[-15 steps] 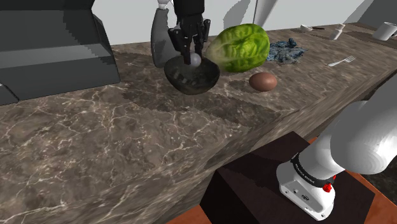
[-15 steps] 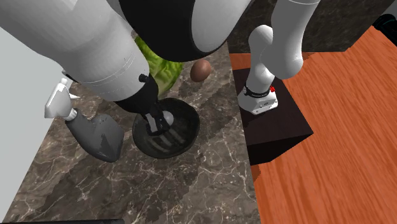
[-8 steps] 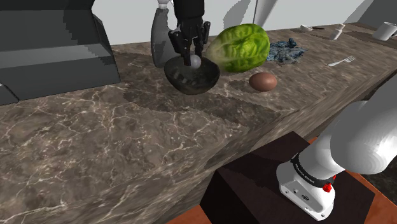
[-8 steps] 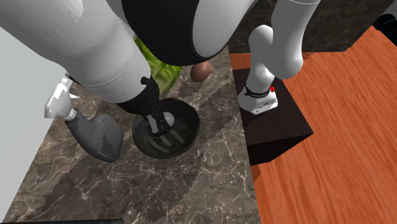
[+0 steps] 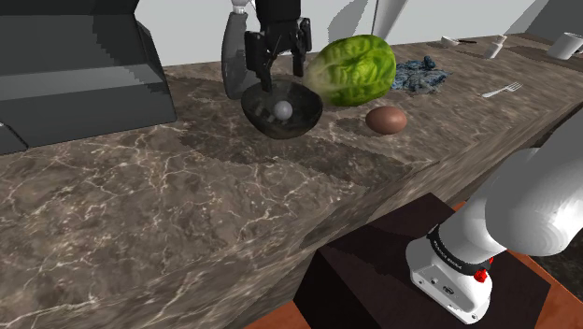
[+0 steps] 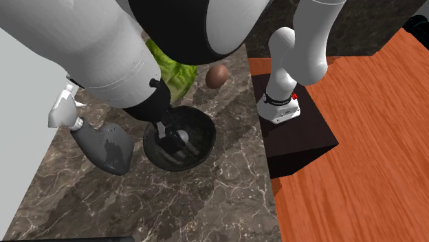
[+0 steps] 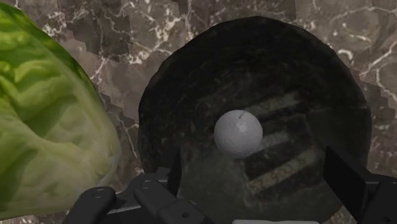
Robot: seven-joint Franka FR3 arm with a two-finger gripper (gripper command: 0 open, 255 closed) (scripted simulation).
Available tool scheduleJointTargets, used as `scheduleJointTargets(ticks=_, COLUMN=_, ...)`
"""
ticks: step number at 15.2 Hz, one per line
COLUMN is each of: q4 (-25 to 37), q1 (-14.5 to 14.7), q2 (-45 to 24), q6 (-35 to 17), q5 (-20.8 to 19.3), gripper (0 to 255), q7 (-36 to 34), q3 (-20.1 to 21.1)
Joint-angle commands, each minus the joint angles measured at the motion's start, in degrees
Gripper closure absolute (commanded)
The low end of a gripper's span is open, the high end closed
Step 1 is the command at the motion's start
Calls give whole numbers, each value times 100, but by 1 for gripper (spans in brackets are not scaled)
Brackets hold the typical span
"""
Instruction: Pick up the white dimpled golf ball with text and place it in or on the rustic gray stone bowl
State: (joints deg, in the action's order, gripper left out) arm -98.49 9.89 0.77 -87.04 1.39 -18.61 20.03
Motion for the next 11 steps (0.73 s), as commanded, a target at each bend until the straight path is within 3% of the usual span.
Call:
scheduleJointTargets(ticks=1, q4=417, q1=14, q2=-125, q6=300, q5=-37, gripper=0, q7=-41, q3=15)
scheduleJointTargets(ticks=3, q4=952, q1=33, q2=-292, q6=679, q5=-87, gripper=0, q7=-83, q3=31)
scheduleJointTargets(ticks=11, q4=950, q1=33, q2=-292, q6=677, q5=-87, gripper=0, q7=-83, q3=31)
